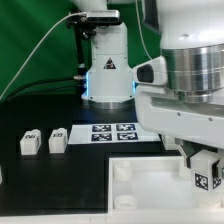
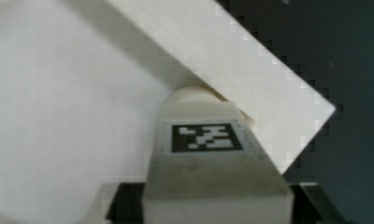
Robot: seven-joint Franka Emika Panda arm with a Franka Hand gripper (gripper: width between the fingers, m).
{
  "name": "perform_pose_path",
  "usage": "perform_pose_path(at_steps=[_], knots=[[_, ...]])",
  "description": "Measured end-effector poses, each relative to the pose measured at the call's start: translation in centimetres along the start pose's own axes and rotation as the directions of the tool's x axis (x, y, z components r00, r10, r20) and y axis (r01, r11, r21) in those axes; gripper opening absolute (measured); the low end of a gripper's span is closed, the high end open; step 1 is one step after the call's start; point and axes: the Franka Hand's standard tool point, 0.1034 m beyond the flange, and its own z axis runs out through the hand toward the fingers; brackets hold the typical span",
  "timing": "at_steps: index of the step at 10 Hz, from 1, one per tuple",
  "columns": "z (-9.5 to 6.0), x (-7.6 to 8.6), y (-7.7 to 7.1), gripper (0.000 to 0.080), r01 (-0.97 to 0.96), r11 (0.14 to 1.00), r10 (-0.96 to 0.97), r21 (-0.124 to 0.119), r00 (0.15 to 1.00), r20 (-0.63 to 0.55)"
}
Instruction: Assemble one leg
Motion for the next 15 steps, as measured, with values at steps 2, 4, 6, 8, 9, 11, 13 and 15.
perform_pose_path(at_steps=[2, 4, 6, 8, 9, 11, 13, 15], knots=[[0.2, -0.5, 0.0, 0.0292, -0.310, 0.951, 0.310, 0.017, 0.951, 0.000], [0.2, -0.6, 0.0, 0.0294, -0.438, 0.899, 0.438, 0.023, 0.899, 0.006], [0.2, -0.6, 0.0, 0.0294, -0.435, 0.900, 0.435, 0.023, 0.900, 0.007], [0.2, -0.7, 0.0, 0.0597, -0.433, 0.901, 0.433, 0.022, 0.902, 0.007], [0.3, -0.8, -0.1, 0.0597, -0.345, 0.938, 0.345, 0.023, 0.938, 0.006], [0.3, -1.5, -0.5, 0.0647, -0.112, 0.993, 0.111, 0.031, 0.994, 0.007], [0.4, -1.6, -0.5, 0.0647, 0.137, 0.990, -0.137, 0.031, 0.991, -0.001], [0.4, -1.7, -0.5, 0.0649, 0.379, 0.925, -0.379, 0.013, 0.925, -0.015]])
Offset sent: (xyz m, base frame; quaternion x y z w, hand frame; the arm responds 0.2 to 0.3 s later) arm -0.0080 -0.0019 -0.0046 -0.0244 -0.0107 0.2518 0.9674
